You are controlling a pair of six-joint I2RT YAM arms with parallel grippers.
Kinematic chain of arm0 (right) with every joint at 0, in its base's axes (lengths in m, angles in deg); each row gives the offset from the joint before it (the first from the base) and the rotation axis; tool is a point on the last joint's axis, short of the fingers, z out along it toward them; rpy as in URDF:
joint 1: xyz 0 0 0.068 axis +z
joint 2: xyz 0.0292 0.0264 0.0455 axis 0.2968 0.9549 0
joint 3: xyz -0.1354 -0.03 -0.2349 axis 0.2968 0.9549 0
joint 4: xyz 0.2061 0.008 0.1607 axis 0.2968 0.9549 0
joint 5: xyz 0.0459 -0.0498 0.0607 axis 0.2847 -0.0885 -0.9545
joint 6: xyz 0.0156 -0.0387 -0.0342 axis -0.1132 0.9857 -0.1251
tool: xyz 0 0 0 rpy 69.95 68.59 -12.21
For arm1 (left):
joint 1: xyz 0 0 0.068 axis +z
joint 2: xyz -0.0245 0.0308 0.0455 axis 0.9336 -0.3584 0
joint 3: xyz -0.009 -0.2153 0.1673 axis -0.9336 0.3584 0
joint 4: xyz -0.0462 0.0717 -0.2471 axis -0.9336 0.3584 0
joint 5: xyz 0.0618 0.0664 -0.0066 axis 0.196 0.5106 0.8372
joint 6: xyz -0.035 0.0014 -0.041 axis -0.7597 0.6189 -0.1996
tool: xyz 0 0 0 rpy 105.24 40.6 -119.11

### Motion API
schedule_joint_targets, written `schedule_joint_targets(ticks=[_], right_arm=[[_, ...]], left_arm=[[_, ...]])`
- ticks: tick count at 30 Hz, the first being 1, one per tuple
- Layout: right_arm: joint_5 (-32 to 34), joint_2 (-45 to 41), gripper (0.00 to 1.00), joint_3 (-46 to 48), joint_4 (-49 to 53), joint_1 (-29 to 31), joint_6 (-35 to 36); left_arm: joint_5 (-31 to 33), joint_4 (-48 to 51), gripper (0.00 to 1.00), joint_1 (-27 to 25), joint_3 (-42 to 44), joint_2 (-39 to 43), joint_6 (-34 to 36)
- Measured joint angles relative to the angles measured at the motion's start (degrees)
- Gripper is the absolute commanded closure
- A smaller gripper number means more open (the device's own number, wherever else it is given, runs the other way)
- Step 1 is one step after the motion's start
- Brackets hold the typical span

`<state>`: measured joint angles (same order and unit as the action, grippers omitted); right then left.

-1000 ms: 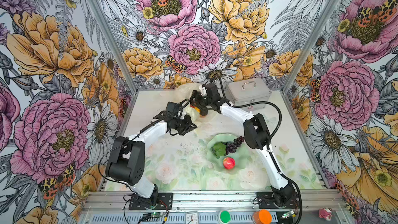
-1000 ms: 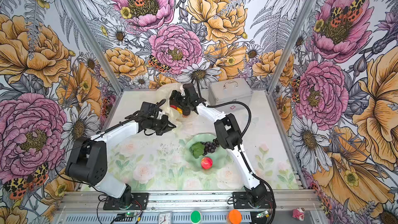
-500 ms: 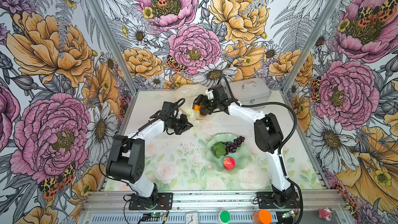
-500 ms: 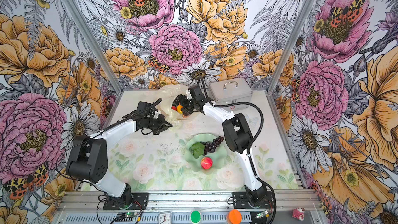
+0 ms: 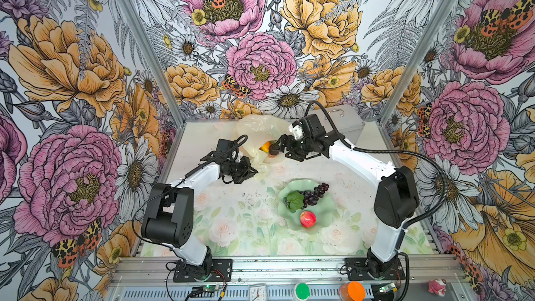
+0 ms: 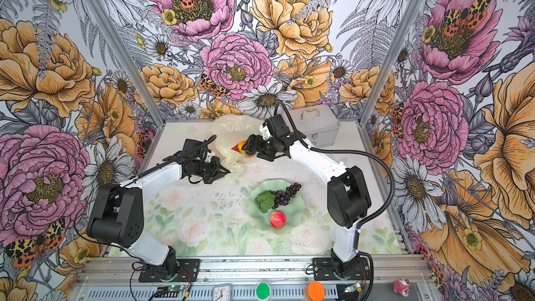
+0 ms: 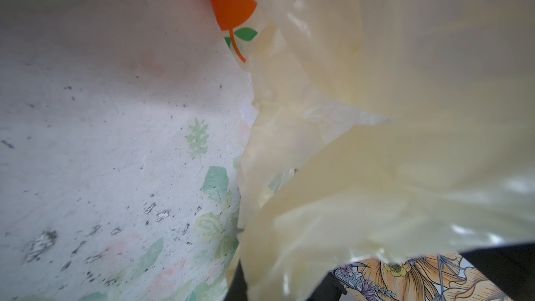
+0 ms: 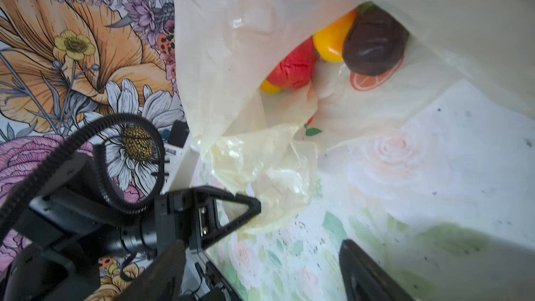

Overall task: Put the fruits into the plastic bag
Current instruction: 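Move the right gripper back to the plate and grasp the red apple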

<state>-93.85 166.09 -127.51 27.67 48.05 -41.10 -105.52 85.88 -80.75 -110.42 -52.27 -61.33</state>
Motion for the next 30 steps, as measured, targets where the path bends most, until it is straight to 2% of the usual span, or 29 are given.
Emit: schedule_joint_targets(ticks=[7,14,21,30], right_arm=[[6.0,-11.0,0.14,4.5,18.1,0.8,7.1],[11.1,-15.4,0.15,14.0,29.8,4.7,11.0],[11.5,-14.5,0.14,16.3,33.1,9.3,13.5],[12.4,-9.3,0.13,20.3,33.0,11.6,14.1]], left_arm=[[0.0,0.2,1.0,1.2,0.5,0.0,1.3],[-0.1,0.4,1.0,1.8,1.0,0.1,1.8],[-0.2,0.4,1.0,1.8,1.0,0.1,2.4],[-0.2,0.4,1.0,2.1,2.1,1.3,2.5]])
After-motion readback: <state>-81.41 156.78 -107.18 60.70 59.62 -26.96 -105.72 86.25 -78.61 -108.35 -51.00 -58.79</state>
